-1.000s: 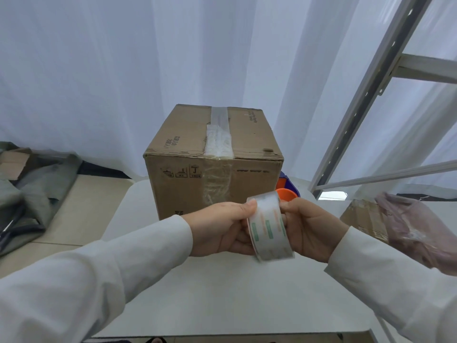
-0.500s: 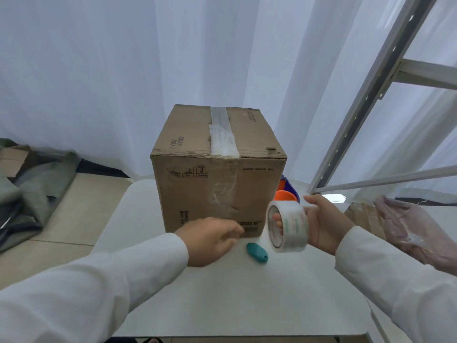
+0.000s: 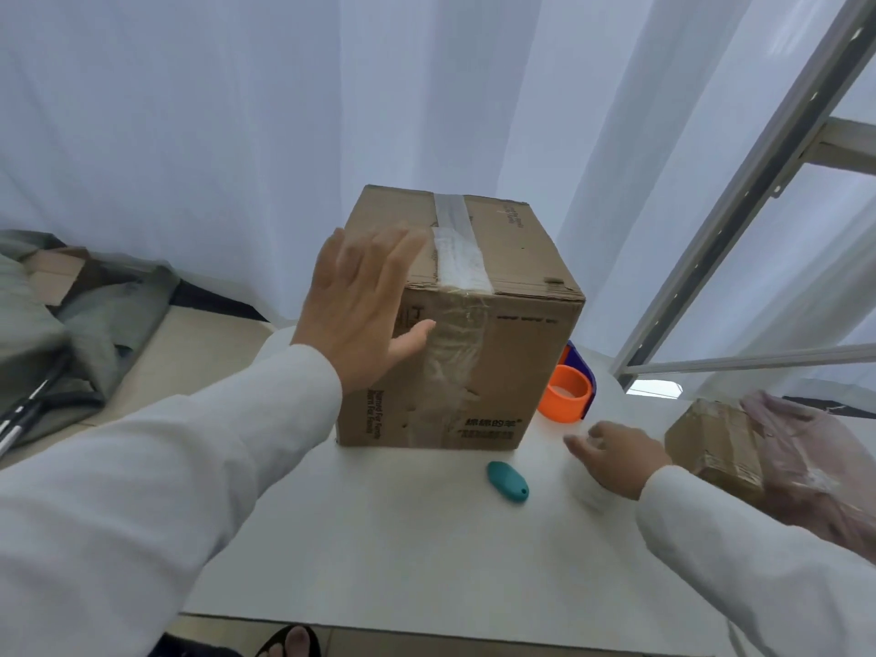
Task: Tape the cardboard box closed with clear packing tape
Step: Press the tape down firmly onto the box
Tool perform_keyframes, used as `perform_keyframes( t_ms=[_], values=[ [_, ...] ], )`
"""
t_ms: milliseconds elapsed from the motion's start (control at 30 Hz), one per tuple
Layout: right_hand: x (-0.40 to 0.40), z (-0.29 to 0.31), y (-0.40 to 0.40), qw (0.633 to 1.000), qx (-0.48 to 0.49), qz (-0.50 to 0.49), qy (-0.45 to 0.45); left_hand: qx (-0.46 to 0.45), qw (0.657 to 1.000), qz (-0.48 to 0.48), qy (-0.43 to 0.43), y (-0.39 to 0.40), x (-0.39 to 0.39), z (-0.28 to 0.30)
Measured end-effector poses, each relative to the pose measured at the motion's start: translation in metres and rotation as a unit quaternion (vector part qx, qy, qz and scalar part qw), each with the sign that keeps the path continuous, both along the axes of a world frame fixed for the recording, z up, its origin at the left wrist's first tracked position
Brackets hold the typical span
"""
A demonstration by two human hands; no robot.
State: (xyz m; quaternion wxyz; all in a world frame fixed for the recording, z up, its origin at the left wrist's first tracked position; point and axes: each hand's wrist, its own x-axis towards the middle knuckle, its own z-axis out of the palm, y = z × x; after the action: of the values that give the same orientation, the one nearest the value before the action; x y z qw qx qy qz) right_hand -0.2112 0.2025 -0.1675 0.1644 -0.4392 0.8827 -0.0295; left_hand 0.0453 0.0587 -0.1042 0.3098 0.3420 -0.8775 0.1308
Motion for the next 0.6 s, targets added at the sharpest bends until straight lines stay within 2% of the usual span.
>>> perform_keyframes(
  t_ms=[67, 100, 133, 200, 233, 267, 367, 467, 600],
  values=[
    [0.009, 0.025, 0.001, 0.98, -0.182, 0.055, 0.065, 0.013, 0.999, 0.02, -0.03, -0.003, -0.001, -0.006],
    [0.016, 0.037, 0.001, 0.944, -0.289, 0.116, 0.112, 0.01, 0.999, 0.025, -0.031, -0.003, -0.002, -0.009],
    [0.022, 0.048, -0.002, 0.893, -0.371, 0.197, 0.164, 0.009, 0.999, 0.028, -0.016, -0.003, -0.003, -0.01],
    [0.033, 0.056, -0.018, 0.785, -0.436, 0.348, 0.267, 0.016, 0.999, 0.028, 0.031, -0.001, -0.005, -0.01],
    [0.041, 0.052, -0.027, 0.752, -0.435, 0.389, 0.306, 0.014, 0.999, 0.025, 0.042, -0.002, -0.005, -0.011],
    [0.05, 0.045, -0.037, 0.741, -0.416, 0.406, 0.336, 0.005, 0.999, 0.021, 0.046, -0.003, -0.005, -0.012],
    [0.063, 0.003, -0.065, 0.762, -0.313, 0.387, 0.415, -0.025, 0.998, 0.006, 0.055, -0.006, -0.006, -0.017],
    [0.06, -0.03, -0.08, 0.786, -0.269, 0.355, 0.428, -0.034, 0.997, 0.01, 0.064, -0.01, -0.008, -0.019],
    [0.061, -0.052, -0.076, 0.791, -0.248, 0.362, 0.427, -0.034, 0.997, 0.016, 0.071, -0.011, -0.01, -0.02]
  ],
)
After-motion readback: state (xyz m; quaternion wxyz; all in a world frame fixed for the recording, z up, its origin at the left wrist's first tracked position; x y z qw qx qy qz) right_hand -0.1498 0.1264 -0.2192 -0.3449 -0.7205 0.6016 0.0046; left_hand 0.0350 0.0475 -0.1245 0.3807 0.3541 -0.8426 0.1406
